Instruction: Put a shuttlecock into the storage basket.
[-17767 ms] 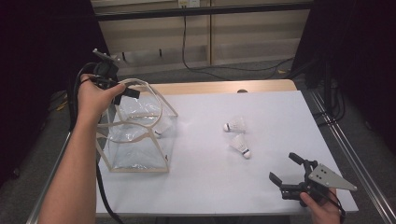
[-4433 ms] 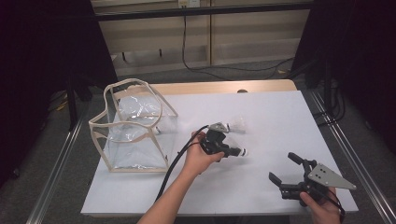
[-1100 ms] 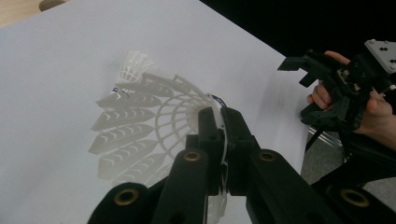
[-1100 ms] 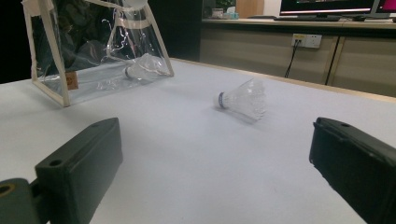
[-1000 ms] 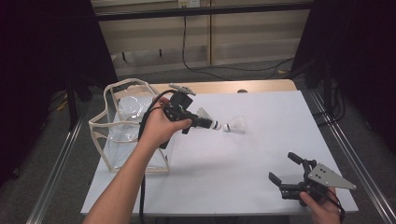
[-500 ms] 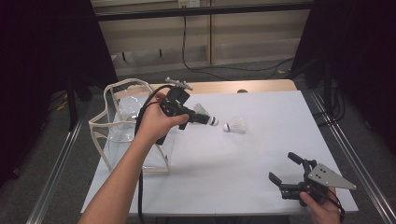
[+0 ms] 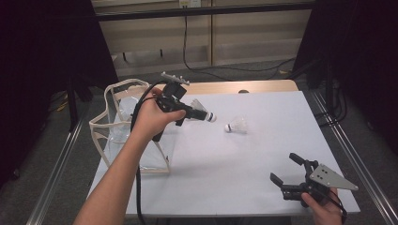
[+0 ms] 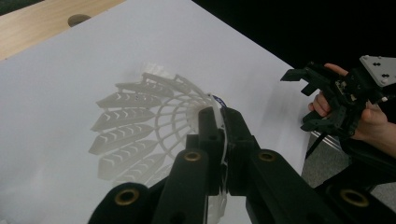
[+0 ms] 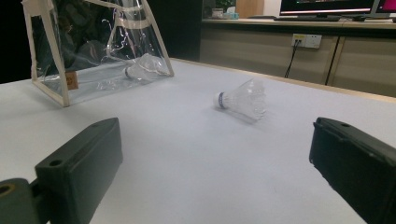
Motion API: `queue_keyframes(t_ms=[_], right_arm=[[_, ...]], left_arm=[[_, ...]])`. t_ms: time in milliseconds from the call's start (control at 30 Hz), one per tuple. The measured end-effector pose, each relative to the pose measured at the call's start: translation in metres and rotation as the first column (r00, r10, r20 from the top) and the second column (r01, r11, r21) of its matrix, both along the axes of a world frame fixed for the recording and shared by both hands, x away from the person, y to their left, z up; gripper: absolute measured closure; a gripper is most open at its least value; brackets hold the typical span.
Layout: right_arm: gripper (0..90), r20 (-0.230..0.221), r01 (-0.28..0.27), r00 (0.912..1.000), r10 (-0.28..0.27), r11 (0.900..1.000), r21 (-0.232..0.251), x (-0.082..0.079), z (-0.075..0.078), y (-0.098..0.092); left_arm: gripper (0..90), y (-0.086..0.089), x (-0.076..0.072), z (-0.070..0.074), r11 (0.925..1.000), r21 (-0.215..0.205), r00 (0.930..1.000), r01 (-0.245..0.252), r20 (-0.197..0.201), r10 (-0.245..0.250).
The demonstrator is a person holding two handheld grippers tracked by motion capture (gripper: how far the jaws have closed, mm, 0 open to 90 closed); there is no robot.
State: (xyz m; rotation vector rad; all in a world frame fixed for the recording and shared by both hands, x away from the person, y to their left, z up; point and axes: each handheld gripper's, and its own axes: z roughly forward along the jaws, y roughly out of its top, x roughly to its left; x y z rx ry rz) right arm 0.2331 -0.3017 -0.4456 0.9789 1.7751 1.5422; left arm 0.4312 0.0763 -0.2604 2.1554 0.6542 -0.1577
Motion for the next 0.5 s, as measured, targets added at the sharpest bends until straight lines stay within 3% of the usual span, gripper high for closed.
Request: queue_keyframes(t_ms=[500], right_arm=[[2.4,0.000,-0.001,1.0000,0.001,1.000,-0.002,0.000,0.000,0.000]], left_arm=[[88.3,0.009,0.004,0.015,0.9998,0.000,0.9997,-0.019,0.013,0.019]])
